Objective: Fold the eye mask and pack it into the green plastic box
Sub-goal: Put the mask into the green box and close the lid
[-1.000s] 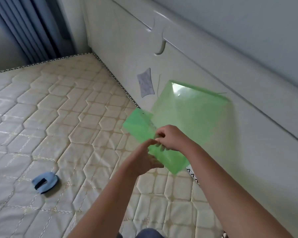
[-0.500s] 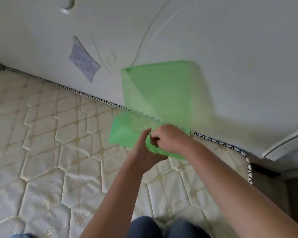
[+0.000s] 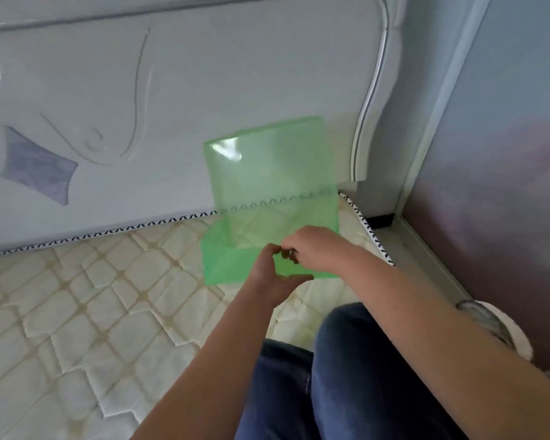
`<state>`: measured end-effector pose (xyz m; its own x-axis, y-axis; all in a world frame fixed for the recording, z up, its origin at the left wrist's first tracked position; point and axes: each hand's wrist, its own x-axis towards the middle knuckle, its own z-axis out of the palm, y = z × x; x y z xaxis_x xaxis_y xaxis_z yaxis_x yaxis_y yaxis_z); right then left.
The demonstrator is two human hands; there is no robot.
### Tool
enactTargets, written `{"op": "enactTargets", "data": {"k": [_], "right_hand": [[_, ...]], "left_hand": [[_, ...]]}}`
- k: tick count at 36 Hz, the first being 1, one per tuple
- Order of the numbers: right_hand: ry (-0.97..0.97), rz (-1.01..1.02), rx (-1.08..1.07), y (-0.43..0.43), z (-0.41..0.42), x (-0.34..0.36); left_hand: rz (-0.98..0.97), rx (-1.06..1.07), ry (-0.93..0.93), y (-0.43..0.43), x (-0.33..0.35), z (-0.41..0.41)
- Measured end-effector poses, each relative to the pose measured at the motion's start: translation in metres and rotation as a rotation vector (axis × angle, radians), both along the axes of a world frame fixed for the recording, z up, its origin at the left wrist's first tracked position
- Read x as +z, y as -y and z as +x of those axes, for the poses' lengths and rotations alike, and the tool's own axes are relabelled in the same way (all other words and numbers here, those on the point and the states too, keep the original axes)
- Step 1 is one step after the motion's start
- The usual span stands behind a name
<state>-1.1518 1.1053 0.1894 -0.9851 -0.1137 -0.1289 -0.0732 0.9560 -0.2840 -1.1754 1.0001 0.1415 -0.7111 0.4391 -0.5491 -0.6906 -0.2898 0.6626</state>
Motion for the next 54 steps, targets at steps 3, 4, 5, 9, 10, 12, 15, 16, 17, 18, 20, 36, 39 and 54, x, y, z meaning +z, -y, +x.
{"op": "enactTargets", "data": {"k": [3,4,5,9,10,12,15,16,17,18,20,36,39,54], "right_hand": [[-0.056,0.031,-0.059,-0.011,0.013,0.004],[-0.073,0.031,-0.080,-0.015,0.016,0.004],[-0.077,0.038,-0.098,-0.018,0.019,0.003],[-0.073,0.088,-0.110,-0.031,0.009,-0.004],[-0.071,0.098,-0.107,-0.034,0.005,-0.007],[-0.083,0.123,-0.090,-0.044,-0.013,-0.010],[-0.095,0.115,-0.079,-0.064,-0.045,-0.020],[-0.092,0.105,-0.076,-0.072,-0.058,-0.025],[-0.085,0.092,-0.080,-0.079,-0.068,-0.028],[-0.074,0.078,-0.084,-0.087,-0.080,-0.032],[-0.054,0.045,-0.097,-0.104,-0.103,-0.040],[0.086,0.034,-0.140,-0.198,-0.177,-0.113],[0.158,0.034,-0.157,-0.200,-0.174,-0.117],[0.311,-0.019,-0.157,-0.179,-0.156,-0.108]], "left_hand": [[0.053,0.036,0.127,-0.006,0.006,0.003],[0.079,0.058,0.171,-0.009,0.008,0.003],[0.077,0.068,0.187,-0.011,0.008,0.003],[0.047,0.079,0.180,-0.025,0.010,-0.005],[0.025,0.078,0.172,-0.027,0.008,-0.009],[-0.011,0.078,0.164,-0.037,0.006,-0.025],[-0.086,0.070,0.121,-0.055,-0.001,-0.055],[-0.107,0.072,0.112,-0.062,-0.004,-0.066],[-0.127,0.070,0.102,-0.066,-0.006,-0.075],[-0.142,0.074,0.099,-0.071,-0.008,-0.085],[-0.167,0.081,0.098,-0.081,-0.013,-0.106],[-0.252,0.069,0.145,-0.166,-0.081,-0.175],[-0.256,0.064,0.157,-0.167,-0.087,-0.167],[-0.329,0.014,0.142,-0.146,-0.095,-0.145]]}}
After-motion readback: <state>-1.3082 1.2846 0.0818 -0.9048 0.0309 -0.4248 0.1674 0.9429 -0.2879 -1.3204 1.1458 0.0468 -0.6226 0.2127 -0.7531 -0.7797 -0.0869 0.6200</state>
